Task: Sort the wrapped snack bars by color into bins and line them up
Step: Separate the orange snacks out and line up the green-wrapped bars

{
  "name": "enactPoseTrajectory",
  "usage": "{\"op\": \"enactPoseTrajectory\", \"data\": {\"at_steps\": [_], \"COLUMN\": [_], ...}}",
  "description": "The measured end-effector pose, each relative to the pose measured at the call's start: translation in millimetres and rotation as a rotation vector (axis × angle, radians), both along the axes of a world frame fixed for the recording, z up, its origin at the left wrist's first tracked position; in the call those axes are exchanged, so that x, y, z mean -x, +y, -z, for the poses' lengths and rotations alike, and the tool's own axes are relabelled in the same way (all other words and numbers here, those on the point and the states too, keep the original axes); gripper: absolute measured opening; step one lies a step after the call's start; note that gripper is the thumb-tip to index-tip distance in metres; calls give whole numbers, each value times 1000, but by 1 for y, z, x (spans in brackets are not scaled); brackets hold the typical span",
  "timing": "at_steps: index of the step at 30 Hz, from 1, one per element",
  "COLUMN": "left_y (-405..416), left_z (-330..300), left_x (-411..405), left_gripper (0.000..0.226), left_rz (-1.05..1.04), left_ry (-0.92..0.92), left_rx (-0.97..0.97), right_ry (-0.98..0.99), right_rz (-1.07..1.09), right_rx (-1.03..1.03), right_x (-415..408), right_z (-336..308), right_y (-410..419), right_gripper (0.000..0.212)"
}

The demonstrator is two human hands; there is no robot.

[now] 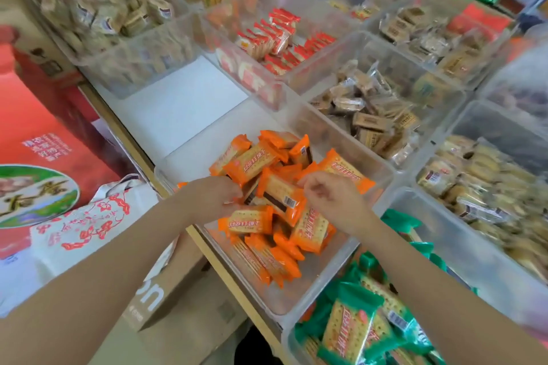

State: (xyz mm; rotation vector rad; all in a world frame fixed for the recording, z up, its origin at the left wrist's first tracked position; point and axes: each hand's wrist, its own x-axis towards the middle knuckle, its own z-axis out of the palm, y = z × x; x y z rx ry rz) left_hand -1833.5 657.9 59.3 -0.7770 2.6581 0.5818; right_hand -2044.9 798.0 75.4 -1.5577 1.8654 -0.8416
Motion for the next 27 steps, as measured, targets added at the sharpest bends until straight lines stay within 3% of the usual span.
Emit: {"op": "enactPoseTrajectory", "data": {"at_steps": [3, 5, 6, 8, 10, 12, 15, 21, 27], "left_y": [2, 1, 0, -5, -13, -23, -31, -53, -57], "left_z": [-3, -5, -6, -8, -5, 5, 15, 19, 9], "left_x": [0, 6, 11, 27, 47, 71, 105, 129, 102], "left_gripper": [28, 36, 46, 62, 71, 75, 80, 88, 85], "left_rz": [-229, -291, -293, -251, -158, -34, 135, 380, 495], "left_ry": [288, 400, 432, 478, 448, 373, 242, -49, -157], "left_rx": [38, 44, 42, 40, 68, 131, 180, 224, 289], "right_ry": [207, 401, 426, 326, 268, 347, 397, 575, 307], "right_rz": [-241, -444, -478, -317, -48, 82, 104, 141, 83], "right_rx": [-65, -150, -154, -83, -81, -242, -539, -640, -746], "right_x": [-2, -9, -9, 0, 21, 42, 51, 32, 21], "right_z": [12, 10, 7, -3, -9, -8, 0, 10, 24], "right_y": [-4, -6, -7, -11, -18, -25, -33, -45, -38], "right_gripper": [11, 25, 35, 45, 37, 32, 52, 64, 71]}}
